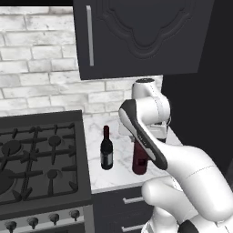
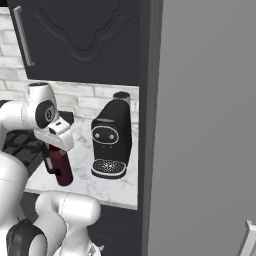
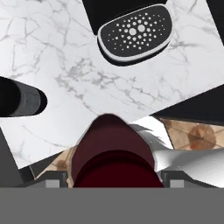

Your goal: There is a wine glass and glass cup on the dining counter. Place the wine bottle next to the wine glass and the juice bottle next to the glass cup.

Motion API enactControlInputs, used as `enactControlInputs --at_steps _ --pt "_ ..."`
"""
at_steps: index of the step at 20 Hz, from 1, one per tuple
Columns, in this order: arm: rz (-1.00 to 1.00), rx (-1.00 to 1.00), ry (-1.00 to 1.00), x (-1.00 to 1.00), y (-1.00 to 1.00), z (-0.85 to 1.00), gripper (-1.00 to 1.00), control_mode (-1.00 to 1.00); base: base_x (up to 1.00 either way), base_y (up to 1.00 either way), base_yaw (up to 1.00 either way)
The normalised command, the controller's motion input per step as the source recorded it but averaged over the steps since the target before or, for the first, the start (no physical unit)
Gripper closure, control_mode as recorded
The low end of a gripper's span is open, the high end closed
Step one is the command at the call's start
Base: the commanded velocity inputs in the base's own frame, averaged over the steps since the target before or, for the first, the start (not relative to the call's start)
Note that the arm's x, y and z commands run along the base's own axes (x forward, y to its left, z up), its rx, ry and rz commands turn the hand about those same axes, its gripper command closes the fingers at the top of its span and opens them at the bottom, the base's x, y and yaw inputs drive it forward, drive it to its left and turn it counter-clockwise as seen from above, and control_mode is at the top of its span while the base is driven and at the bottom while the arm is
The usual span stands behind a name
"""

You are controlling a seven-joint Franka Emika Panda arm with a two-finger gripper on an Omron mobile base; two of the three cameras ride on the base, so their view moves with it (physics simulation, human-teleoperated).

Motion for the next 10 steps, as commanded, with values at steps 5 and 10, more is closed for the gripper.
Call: enactControlInputs --at_steps 5,10 --pt "0.0 0.0 0.0 0.0 0.0 0.0 1.0 1.0 -0.04 0.0 0.0" --pt "0.0 0.0 0.0 0.0 0.0 0.0 1.0 1.0 -0.32 0.0 0.0"
